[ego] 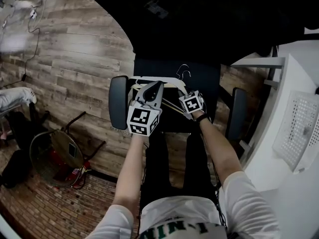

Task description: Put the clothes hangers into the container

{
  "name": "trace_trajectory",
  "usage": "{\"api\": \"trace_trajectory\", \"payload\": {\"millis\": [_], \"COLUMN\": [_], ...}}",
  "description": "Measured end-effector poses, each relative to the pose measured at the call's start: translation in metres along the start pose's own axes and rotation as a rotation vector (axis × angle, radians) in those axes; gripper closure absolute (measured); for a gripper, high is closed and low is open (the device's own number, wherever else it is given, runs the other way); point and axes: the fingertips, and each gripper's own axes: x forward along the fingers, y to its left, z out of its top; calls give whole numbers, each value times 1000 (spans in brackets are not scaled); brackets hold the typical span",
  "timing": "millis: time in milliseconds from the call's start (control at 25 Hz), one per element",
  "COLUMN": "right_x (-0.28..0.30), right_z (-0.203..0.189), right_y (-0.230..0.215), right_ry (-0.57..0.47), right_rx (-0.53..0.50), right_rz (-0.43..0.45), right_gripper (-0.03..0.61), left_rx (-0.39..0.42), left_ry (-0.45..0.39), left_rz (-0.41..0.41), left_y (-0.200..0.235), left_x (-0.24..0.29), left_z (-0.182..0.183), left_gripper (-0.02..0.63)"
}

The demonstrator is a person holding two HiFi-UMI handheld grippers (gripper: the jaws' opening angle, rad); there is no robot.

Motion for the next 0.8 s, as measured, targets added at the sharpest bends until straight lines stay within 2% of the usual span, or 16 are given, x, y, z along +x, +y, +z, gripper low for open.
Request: {"api": "trace_trajectory", "payload": {"millis": [120, 360, 640, 800], "right_x": [-6, -50, -132, -185], "right_z": [-2, -9, 14, 31], "right_y": [2, 1, 1, 0], "right_ry": [18, 43, -8, -73], "right_rx": [-12, 51, 37, 38], "right_rz": [-17, -50, -113, -157], "right_gripper": [442, 442, 442, 441], "left_rx": [-2, 8, -7, -1], "left_ry": [-2, 6, -19, -22], "left_rz": [2, 13, 12, -21], "left_y": [0, -13, -45, -70], "left_x": [-3, -19, -50, -71], "left_z": [4, 26, 66, 85], "left_gripper": [601, 601, 601, 601]}}
